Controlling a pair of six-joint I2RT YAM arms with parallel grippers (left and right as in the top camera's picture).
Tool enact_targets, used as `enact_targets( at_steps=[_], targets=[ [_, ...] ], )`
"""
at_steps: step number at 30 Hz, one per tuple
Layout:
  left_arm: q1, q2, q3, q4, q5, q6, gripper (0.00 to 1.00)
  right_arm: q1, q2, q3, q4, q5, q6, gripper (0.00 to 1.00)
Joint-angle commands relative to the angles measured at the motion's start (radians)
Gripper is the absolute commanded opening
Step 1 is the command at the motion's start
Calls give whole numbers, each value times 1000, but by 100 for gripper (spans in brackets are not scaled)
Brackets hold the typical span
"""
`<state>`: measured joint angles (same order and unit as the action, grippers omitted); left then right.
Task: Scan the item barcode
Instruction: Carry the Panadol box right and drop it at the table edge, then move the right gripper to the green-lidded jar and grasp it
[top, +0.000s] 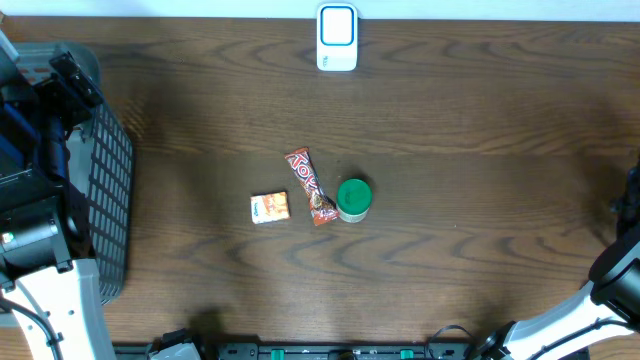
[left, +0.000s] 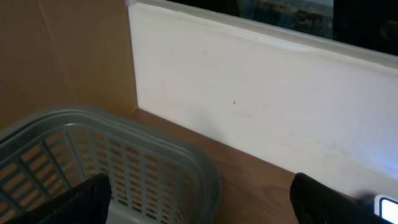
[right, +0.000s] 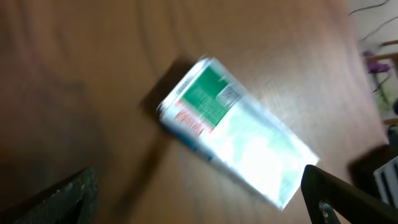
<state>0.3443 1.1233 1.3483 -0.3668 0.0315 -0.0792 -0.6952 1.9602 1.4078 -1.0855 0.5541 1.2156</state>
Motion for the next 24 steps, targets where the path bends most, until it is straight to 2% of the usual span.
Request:
enact_targets(
  at_steps=[1, 6, 9, 13, 20, 24],
  targets=[
    [-3, 0, 4, 1, 9, -8, 91, 10, 7, 122, -21, -172, -150, 99],
    [-3, 0, 4, 1, 10, -8, 91, 81, -19, 275, -87, -397, -238, 99],
    [-3, 0, 4, 1, 10, -8, 91, 172, -55, 313, -84, -512, -275, 99],
    [-3, 0, 4, 1, 10, -9, 91, 373, -96, 319, -60, -585, -307, 99],
    [-3, 0, 4, 1, 10, -8, 91, 777, -88, 319, -9, -720, -620, 99],
    [-3, 0, 4, 1, 10, -8, 91, 958, -88, 319, -10, -784, -728, 99]
  ],
)
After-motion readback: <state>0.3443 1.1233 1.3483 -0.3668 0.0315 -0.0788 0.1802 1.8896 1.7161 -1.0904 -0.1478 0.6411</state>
